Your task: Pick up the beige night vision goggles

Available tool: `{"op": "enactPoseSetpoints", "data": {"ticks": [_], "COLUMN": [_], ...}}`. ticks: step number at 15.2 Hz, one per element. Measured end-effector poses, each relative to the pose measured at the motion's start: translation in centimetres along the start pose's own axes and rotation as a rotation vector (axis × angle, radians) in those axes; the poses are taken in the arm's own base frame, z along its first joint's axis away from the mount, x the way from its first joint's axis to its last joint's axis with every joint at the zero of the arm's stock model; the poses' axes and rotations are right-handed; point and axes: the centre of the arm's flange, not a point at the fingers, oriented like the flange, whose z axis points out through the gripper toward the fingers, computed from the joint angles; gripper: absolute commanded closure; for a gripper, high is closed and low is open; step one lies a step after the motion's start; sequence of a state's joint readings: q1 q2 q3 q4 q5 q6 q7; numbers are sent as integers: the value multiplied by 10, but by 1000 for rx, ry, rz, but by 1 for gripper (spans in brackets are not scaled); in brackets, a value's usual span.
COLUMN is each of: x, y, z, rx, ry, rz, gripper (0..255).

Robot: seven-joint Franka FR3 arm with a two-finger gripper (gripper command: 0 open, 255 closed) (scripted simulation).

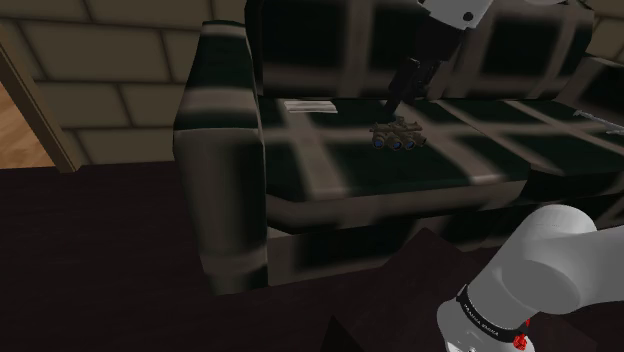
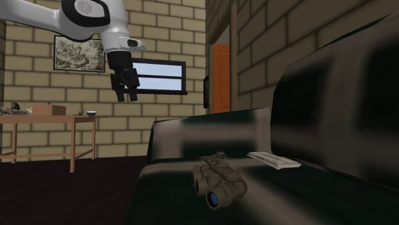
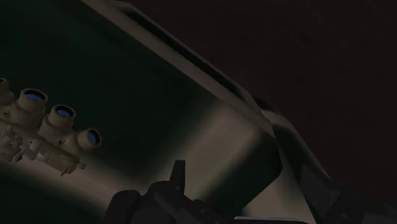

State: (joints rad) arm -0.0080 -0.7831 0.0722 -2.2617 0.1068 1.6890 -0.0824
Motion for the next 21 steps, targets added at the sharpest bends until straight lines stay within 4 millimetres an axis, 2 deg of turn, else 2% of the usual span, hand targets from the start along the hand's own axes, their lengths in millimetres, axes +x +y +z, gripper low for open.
{"op": "enactPoseSetpoints", "data": {"ticks": [2,4,18,21], "x": [1,6,56,69], "y": [6,26,194,224], "z": [3,7,68,83], "rx": [-1,-2,-19,-23], "ry": [-4,-16,-125,-149], "rz": [-3,-13,-108,-129], "gripper": [0,0,0,0]}}
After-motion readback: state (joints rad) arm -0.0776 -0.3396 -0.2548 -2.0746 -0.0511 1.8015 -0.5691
